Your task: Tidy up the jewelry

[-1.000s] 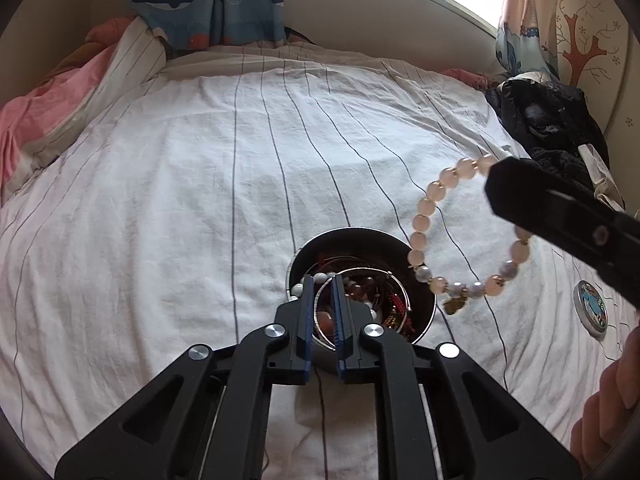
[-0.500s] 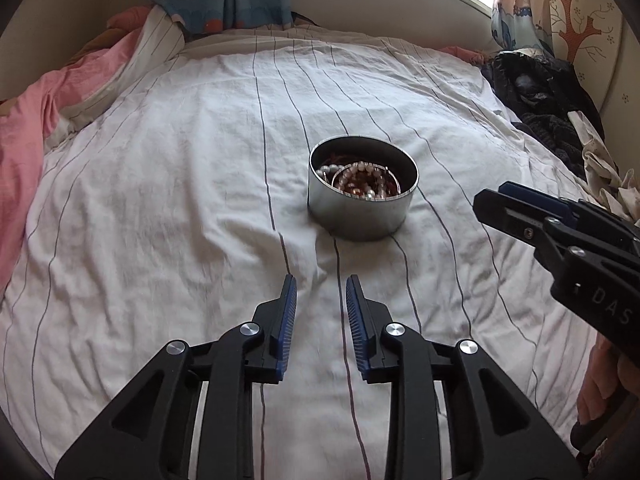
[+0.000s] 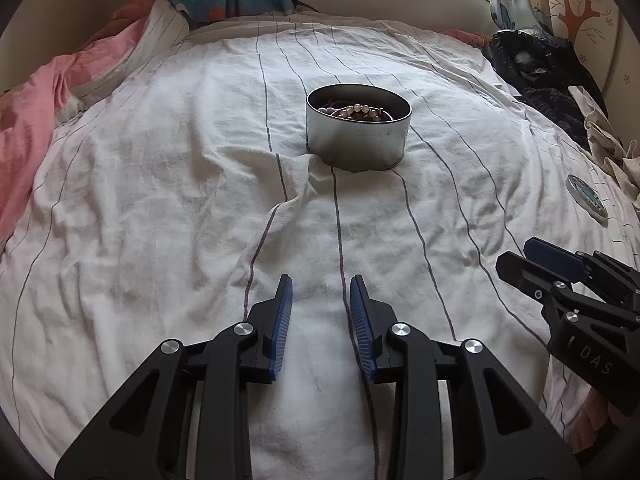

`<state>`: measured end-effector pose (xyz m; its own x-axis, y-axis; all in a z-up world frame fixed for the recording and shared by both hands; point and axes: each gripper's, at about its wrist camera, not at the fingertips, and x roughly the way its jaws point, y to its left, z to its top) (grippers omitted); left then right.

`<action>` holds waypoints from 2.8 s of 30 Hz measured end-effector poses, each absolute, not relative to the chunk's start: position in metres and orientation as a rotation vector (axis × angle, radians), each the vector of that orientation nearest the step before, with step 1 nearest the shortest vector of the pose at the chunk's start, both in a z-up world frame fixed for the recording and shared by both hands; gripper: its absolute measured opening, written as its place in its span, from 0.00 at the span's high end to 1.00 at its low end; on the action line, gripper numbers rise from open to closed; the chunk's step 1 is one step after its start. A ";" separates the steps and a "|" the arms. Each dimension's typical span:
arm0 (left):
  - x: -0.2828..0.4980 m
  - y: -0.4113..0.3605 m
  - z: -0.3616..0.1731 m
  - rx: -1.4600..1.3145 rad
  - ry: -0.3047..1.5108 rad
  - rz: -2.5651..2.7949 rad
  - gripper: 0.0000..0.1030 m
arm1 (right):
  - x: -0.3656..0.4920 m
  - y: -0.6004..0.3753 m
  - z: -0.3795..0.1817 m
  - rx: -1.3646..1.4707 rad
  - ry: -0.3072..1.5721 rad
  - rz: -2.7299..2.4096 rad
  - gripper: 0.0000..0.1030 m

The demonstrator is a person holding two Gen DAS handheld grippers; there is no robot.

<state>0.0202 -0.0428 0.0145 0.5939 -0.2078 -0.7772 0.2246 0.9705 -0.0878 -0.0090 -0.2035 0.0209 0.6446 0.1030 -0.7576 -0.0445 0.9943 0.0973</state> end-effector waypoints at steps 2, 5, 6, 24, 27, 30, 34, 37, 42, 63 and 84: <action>0.022 -0.043 0.015 0.025 0.899 -0.251 0.71 | -0.008 -0.204 0.017 0.080 0.870 0.083 0.60; 0.024 -0.042 0.017 0.033 0.884 -0.241 0.69 | -0.004 -0.206 0.011 0.087 0.873 0.076 0.59; 0.026 -0.041 0.017 0.030 0.882 -0.237 0.67 | -0.002 -0.206 0.009 0.087 0.876 0.071 0.59; 0.028 -0.050 0.006 0.085 0.870 -0.222 0.49 | 0.001 -0.197 -0.005 0.035 0.883 0.051 0.43; 0.024 -0.049 0.012 0.092 0.854 -0.203 0.40 | 0.001 -0.198 -0.005 0.044 0.885 0.056 0.39; 0.018 -0.042 0.023 0.106 0.798 -0.127 0.16 | 0.001 -0.199 -0.006 0.050 0.888 0.062 0.37; 0.024 -0.032 0.021 0.083 0.817 -0.102 0.11 | 0.001 -0.199 -0.006 0.053 0.888 0.068 0.35; 0.032 -0.028 0.010 0.069 0.867 -0.095 0.11 | 0.001 -0.198 -0.006 0.053 0.888 0.068 0.34; 0.036 -0.030 0.005 0.079 0.883 -0.096 0.09 | 0.002 -0.198 -0.006 0.053 0.888 0.068 0.34; 0.037 -0.036 0.002 0.108 0.900 -0.083 0.07 | 0.001 -0.198 -0.006 0.053 0.888 0.068 0.29; 0.024 -0.025 0.001 0.104 0.911 -0.151 0.07 | 0.000 -0.197 -0.007 0.064 0.888 0.077 0.23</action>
